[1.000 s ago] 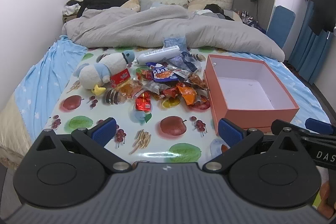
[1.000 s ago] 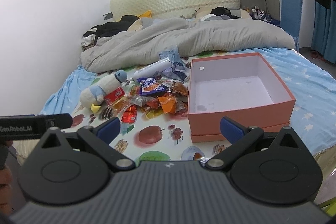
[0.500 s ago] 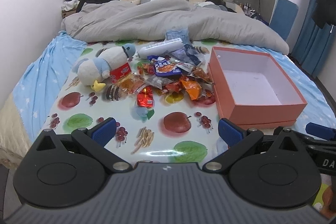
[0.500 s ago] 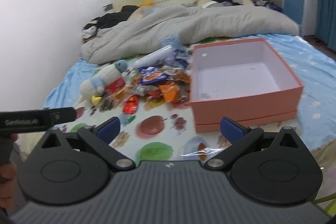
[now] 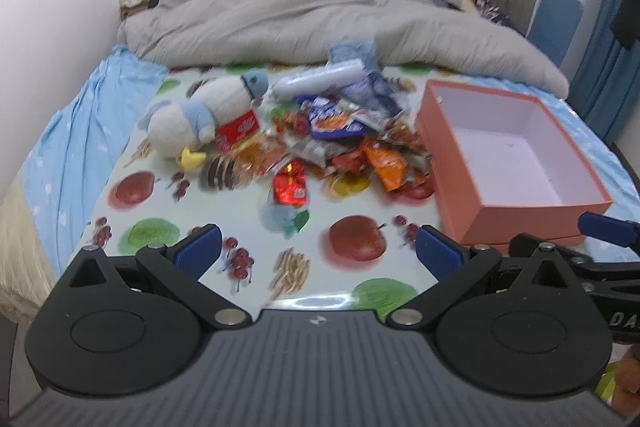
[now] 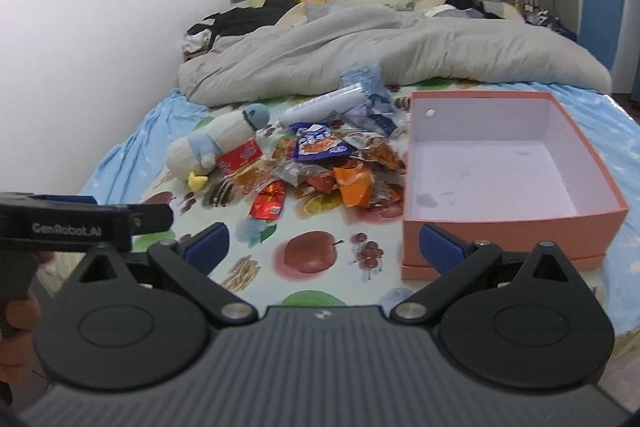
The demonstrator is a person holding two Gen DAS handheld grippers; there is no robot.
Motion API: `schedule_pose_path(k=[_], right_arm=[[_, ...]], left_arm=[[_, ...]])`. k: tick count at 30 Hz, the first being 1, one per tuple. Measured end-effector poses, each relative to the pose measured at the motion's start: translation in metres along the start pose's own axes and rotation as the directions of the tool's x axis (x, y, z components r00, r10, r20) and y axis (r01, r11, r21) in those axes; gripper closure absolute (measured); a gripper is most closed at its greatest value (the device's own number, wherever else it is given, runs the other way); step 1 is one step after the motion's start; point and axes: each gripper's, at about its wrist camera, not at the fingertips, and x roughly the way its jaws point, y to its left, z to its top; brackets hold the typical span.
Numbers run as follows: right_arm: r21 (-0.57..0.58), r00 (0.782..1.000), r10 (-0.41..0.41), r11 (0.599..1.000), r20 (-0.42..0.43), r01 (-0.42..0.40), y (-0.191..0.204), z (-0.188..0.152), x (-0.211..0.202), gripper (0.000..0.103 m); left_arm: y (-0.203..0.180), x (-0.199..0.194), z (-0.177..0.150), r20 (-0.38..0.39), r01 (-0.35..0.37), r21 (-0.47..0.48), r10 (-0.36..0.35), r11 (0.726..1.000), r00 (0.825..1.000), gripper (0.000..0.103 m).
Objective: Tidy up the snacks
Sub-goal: 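Grasp the red foil candy with the left tool while the right tool grasps the orange chip bag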
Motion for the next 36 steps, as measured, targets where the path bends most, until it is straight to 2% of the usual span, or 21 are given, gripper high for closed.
schedule_pose_path(k=[5,7,10,13,16,24,30,36], right_arm=[[-0.045,0.999,-0.018,0.999,-0.035,0.017,0.009,0.002,0.026,0.016],[-0.076,0.999,-0.005,0.997,-0.051,0.001,0.016,0.004,0.036,0.029],[-0.133,1.0,0.022,0.991,-0.023,-0.024,0.024,0.007,0.048,0.031],[-0.113,0.998,0.05,0.992,0.032,-0.046,0.026,0.015,0.06,0.032],[-0.105,0.999,0.035,0.994,0.012,-0.034,0.028,0.022,0.083,0.032],[-0.211,1.0,-0.001,0.977,-0.031,-0.006,0.041,0.026,0.149,0.034],[-0.233,0.997,-0.015,0.972,-0.074,-0.003,0.031,0.031,0.193,0.034],[-0.309,0.993,-0.074,0.95,-0.089,0.043,0.027,0.024,0.231,0.034]], left_arm=[[0.018,0.028,0.005,-0.016,0.017,-0.035,-0.017,0.999,1.0,0.0],[0.024,0.04,0.007,-0.008,0.018,-0.046,-0.019,0.999,1.0,0.0],[0.033,0.057,0.01,-0.003,0.034,-0.079,-0.034,0.996,0.999,0.0],[0.046,0.077,0.011,-0.012,0.033,-0.121,-0.034,0.992,0.999,0.0],[0.063,0.1,0.011,-0.037,0.053,-0.165,-0.06,0.985,0.998,0.0],[0.09,0.167,0.014,-0.092,0.063,-0.184,-0.081,0.981,0.992,0.0],[0.093,0.223,0.026,-0.122,0.078,-0.195,-0.103,0.978,0.987,0.001],[0.091,0.267,0.036,-0.154,0.086,-0.18,-0.114,0.98,0.982,0.001]])
